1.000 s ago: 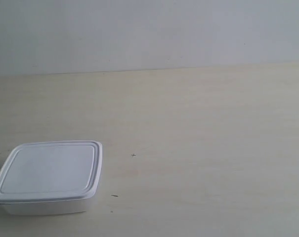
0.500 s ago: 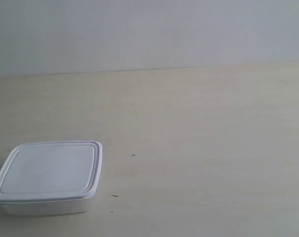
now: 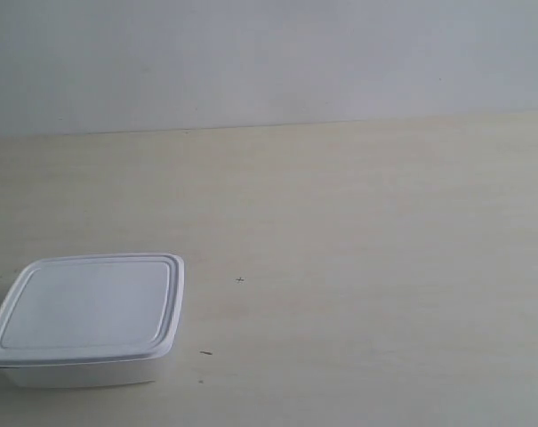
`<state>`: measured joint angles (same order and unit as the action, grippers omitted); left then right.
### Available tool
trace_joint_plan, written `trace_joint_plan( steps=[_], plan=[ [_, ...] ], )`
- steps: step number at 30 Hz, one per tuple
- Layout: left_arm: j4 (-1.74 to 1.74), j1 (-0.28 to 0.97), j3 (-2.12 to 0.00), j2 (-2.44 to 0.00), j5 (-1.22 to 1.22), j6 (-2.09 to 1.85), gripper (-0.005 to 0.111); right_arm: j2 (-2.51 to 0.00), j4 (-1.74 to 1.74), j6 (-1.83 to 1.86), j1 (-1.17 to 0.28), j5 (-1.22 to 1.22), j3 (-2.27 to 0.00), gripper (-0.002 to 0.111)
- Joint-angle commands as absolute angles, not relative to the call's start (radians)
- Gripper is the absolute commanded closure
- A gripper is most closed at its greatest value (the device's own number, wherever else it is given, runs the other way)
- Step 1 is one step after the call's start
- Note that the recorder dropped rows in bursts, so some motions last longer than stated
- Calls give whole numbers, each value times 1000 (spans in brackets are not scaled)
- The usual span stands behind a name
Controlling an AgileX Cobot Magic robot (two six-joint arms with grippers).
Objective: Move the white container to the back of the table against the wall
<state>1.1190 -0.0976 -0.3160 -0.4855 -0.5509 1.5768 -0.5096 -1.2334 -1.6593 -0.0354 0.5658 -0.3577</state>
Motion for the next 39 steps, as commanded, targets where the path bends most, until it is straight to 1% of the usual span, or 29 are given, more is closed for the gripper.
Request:
trace_joint_plan(
  steps=[1,4,8,14,17,21,25,30,34,36,39],
  plan=[
    [1278,-97,-357,-655,-592,1723,107,-703,-1276,-1677,-48,708,-431,108],
    [1332,-63,-381,-751,-592,1770,107,-811,-1287,-1677,-100,711,-474,108],
    [1445,32,-419,-846,-554,1846,107,-927,-1346,-1668,-223,676,-538,108],
    [1744,203,-448,-911,-346,2085,107,-1069,-1415,-1658,-467,449,-580,108],
    [1744,258,-442,-943,-306,2100,107,-1138,-1456,-1656,-565,371,-594,108],
    [1744,263,-442,-990,-283,2098,107,-1215,-1477,-1658,-645,283,-595,108],
    [1744,263,-442,-1048,-210,2110,107,-1288,-1479,-1658,-688,193,-595,108],
    [1744,263,-442,-1146,-105,2108,107,-1362,-1481,-1656,-698,173,-595,108],
    [1744,260,-429,-1185,31,2066,107,-1388,-1502,-1656,-698,168,-595,108],
    [1744,250,-418,-1185,95,2066,107,-1390,-1502,-1656,-698,166,-595,108],
    [1744,212,-417,-1185,109,2049,107,-1391,-1502,-1648,-698,164,-595,108]
  ],
)
